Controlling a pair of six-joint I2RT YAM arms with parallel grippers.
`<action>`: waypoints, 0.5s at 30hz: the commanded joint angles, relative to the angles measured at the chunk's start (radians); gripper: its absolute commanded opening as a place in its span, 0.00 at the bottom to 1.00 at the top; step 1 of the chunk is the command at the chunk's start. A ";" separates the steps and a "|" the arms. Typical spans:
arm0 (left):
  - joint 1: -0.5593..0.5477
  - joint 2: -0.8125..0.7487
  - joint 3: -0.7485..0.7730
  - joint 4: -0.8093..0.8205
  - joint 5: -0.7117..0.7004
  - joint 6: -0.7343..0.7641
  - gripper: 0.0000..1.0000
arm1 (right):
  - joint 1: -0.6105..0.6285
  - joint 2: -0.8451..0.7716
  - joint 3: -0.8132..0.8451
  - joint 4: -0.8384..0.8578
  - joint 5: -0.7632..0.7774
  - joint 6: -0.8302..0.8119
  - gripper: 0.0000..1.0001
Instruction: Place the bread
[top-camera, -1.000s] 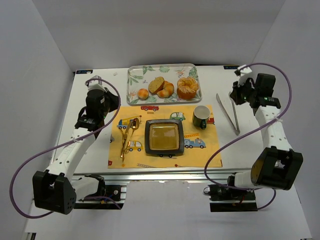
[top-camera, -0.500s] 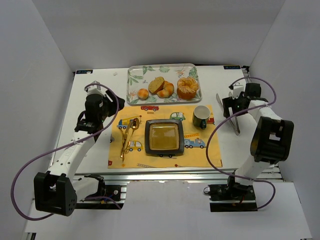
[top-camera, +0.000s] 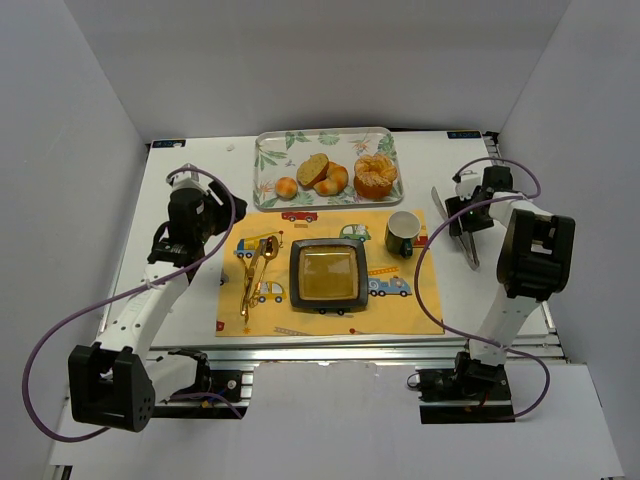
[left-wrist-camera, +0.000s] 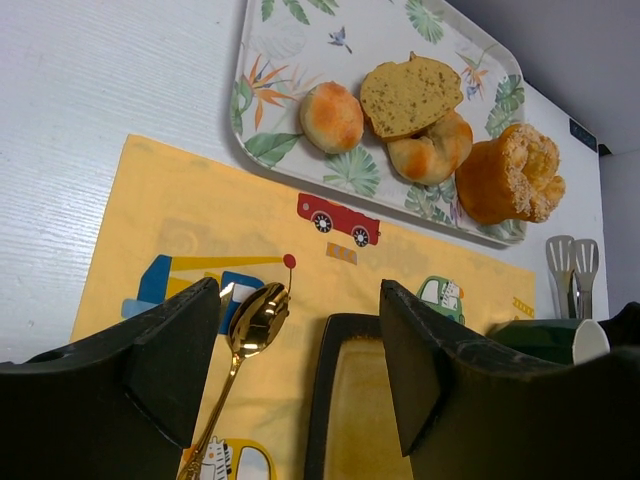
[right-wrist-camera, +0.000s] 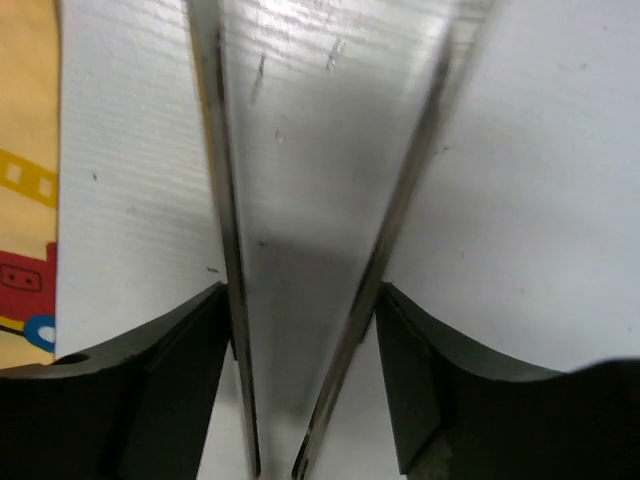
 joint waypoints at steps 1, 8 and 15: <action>0.010 -0.018 0.025 -0.035 0.000 0.011 0.74 | -0.013 0.056 0.042 -0.067 -0.069 -0.006 0.62; 0.021 -0.023 0.033 -0.051 0.007 0.024 0.74 | -0.036 0.004 0.044 -0.084 -0.154 -0.058 0.28; 0.032 -0.017 0.068 -0.064 0.012 0.034 0.74 | 0.042 -0.143 0.287 -0.220 -0.335 -0.173 0.21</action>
